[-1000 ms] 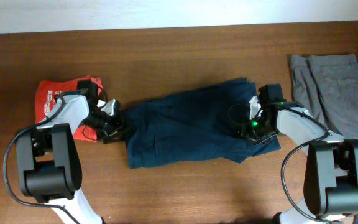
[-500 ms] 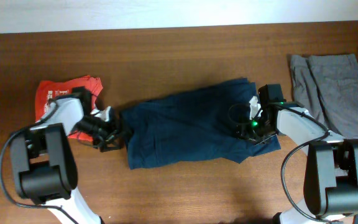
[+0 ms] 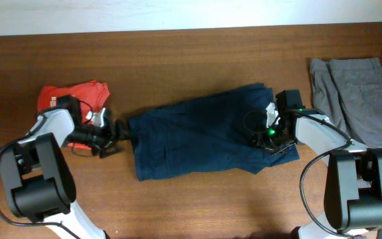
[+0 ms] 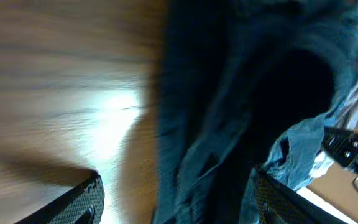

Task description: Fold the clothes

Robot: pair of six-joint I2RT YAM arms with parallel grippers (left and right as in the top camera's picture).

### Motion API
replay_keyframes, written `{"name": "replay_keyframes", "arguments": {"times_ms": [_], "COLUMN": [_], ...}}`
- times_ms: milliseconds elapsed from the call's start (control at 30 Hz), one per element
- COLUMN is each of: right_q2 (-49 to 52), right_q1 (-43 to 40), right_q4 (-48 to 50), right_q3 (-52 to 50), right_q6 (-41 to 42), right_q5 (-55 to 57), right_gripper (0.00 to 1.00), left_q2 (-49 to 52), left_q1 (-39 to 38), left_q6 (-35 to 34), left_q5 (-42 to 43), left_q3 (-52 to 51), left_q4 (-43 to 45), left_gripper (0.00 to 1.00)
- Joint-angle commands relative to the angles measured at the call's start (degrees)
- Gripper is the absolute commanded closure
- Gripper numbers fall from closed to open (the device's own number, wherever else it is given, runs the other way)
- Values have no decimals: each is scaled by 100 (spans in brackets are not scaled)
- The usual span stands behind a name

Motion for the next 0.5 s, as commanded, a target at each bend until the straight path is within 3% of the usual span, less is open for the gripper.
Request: {"name": "replay_keyframes", "arguments": {"times_ms": [0,233,400,467], "right_q2": [175,175,175,175], "right_q1": [37,35,35,35], "right_q4": [-68,-68,-87,-103], "right_q3": [-61,-61,-61,-61], "right_q6": [-61,-61,-61,-61], "right_q5": [201,201,201,201], "right_gripper": [55,55,55,55], "left_q2": [345,345,345,345], "left_q1": [-369,-822,-859,-787], "left_q6": [251,-24,-48,-144], "left_q5": [-612,-699,-699,-841], "left_q3": [-352,-356,-356,-356], "left_q4": [328,577,507,363], "left_gripper": [21,22,36,36]}}
